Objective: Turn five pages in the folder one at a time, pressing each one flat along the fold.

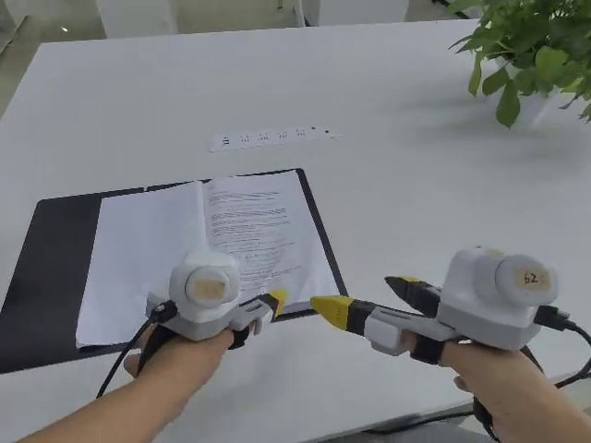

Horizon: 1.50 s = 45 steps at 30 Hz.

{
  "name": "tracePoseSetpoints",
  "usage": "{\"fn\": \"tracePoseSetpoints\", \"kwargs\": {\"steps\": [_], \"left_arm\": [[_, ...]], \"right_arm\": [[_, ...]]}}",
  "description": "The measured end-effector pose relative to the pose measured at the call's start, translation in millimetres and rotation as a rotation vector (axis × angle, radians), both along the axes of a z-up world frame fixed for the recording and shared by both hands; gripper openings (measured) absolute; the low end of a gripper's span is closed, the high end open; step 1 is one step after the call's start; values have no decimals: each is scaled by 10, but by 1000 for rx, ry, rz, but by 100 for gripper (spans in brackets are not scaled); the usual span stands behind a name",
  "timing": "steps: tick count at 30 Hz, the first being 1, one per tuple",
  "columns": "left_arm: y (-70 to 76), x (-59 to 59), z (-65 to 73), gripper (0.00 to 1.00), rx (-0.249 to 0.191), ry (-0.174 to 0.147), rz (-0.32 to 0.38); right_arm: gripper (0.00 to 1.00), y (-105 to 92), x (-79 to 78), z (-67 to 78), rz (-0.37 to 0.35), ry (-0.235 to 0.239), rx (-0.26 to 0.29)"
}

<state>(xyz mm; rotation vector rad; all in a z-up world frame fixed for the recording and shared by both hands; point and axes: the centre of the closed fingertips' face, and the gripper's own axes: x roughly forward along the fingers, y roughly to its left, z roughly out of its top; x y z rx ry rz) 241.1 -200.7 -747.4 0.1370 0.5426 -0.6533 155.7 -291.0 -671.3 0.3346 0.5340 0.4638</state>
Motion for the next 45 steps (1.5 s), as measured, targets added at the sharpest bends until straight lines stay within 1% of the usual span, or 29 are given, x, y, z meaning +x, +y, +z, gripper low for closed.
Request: {"fn": "tracePoseSetpoints", "kwargs": {"steps": [2, 5, 6, 7, 8, 10, 11, 12, 14, 15, 16, 18, 21, 23, 25, 26, 29, 33, 35, 37, 39, 40, 42, 43, 45], "left_arm": [[-56, 28, -33, 56, 4, 0, 5], [-125, 81, -85, 54, 16, -5, 11], [-137, 99, -96, 53, 14, -5, 17], [-142, 130, -115, 53, 21, -11, 29], [-146, 143, -129, 52, 24, -9, 34], [-120, 187, -175, 50, 42, -10, 60], [-102, 203, -201, 49, 49, -5, 74], [-90, 211, -241, 47, 53, 7, 85], [-52, 209, -333, 45, 79, 28, 101], [-65, 208, -337, 44, 77, 17, 95], [-69, 212, -331, 44, 93, -3, 88], [-77, 211, -337, 42, 99, -13, 84], [-80, 203, -334, 40, 94, -28, 72], [-114, 179, -342, 31, 85, -33, 53], [-123, 168, -342, 19, 94, -45, 41], [-130, 169, -345, 18, 101, -58, 32], [-116, 170, -350, 18, 85, -64, 32], [-119, 177, -349, 17, 80, -66, 27], [-126, 174, -348, 16, 77, -67, 24], [-104, 188, -350, 12, 82, -72, 28], [-106, 184, -351, 12, 85, -80, 18], [-103, 187, -356, 11, 80, -79, 21], [-100, 194, -352, 7, 89, -87, 16], [-86, 204, -352, 6, 94, -88, 21], [-94, 206, -351, 6, 107, -101, 4]], "right_arm": [[81, -9, 4, -2, -8, 3, 10], [80, -14, 8, -28, -10, 6, 12], [80, -12, 7, -36, -10, 8, 15], [80, -10, 5, -44, -11, 11, 18], [80, -9, 2, -49, -11, 13, 18], [79, -6, 7, -57, -14, 13, 23], [79, -1, 6, -61, -13, 14, 25], [79, 7, 4, -66, -13, 16, 29], [79, 26, 0, -79, -10, 19, 31], [79, 31, 1, -81, -11, 19, 34], [79, 38, 0, -89, -10, 22, 37], [78, 50, -5, -85, -12, 23, 46], [78, 48, -6, -95, -15, 24, 49], [78, 32, -6, -101, -19, 28, 56], [77, 22, -7, -105, -21, 31, 60], [77, 18, -6, -103, -22, 30, 61], [77, -7, 7, -115, -28, 32, 65], [76, -16, 17, -132, -33, 38, 72], [76, -14, 21, -141, -32, 42, 74], [76, -14, 25, -151, -33, 44, 75], [76, -6, 29, -157, -31, 47, 80], [76, -3, 31, -160, -31, 47, 81], [76, 4, 33, -171, -29, 50, 80], [76, 11, 32, -175, -27, 54, 82], [76, 14, 41, -177, -27, 51, 83]]}}
